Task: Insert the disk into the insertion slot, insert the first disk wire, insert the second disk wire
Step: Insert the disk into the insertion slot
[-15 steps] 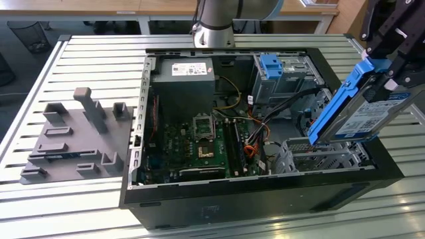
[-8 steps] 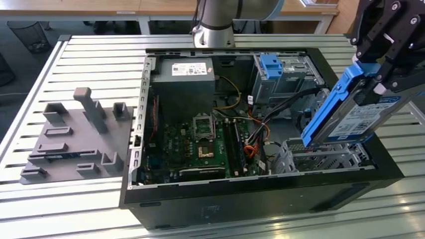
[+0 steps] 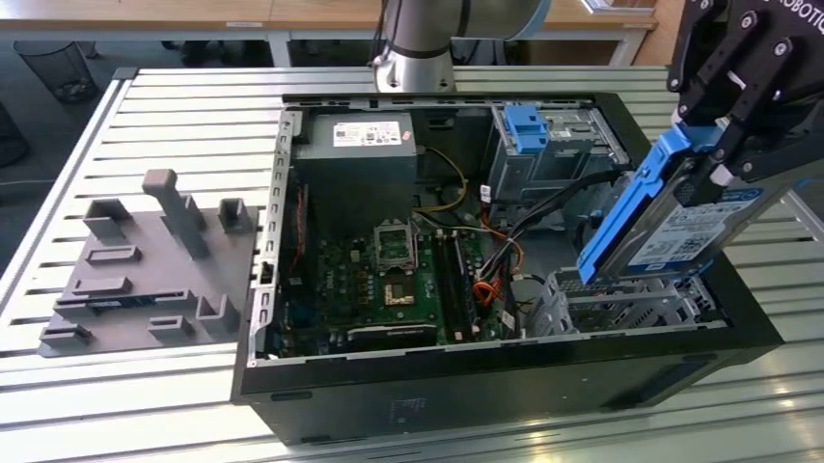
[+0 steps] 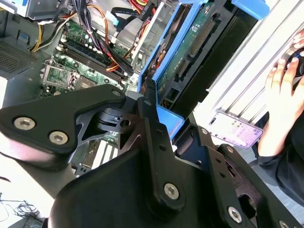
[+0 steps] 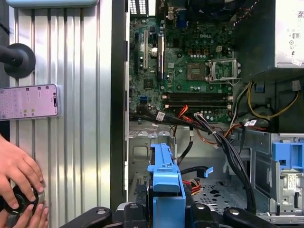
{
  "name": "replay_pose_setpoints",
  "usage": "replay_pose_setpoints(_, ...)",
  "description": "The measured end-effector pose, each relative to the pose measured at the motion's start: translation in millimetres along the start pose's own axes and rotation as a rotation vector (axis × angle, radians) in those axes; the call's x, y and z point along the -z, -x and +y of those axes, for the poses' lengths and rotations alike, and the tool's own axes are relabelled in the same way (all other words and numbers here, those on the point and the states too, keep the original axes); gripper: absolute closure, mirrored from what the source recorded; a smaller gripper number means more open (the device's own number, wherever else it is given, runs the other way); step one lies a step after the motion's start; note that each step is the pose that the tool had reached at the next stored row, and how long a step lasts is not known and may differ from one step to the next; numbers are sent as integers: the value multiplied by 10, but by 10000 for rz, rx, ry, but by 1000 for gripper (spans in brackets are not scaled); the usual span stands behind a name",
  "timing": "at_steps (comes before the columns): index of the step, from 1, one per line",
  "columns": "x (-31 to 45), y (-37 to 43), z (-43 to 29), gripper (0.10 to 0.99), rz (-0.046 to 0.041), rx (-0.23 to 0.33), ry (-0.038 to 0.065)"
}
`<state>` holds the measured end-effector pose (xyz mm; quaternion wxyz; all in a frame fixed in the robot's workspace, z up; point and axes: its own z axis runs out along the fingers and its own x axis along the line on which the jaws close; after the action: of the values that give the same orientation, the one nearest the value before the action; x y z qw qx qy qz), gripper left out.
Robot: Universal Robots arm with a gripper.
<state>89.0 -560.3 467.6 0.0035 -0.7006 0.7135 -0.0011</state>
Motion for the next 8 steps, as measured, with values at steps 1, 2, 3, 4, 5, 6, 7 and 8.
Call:
replay_pose_setpoints(1, -8, 5, 3, 722, 1, -1, 0)
replay_pose_setpoints(2, -16, 8, 5, 722, 0, 0, 0)
replay_pose_setpoints(3, -25, 11, 9, 722, 0, 0, 0)
replay_pose_setpoints(4, -34, 12, 13, 722, -1, 0, 0)
replay_pose_setpoints(5, -43, 13, 17, 722, -1, -1, 0)
replay_pose_setpoints(6, -51, 14, 21, 722, -1, 0, 0)
replay_pose_setpoints(7, -60, 15, 26, 722, 1, 0, 0)
replay_pose_setpoints(8, -70, 17, 30, 722, 1, 0, 0)
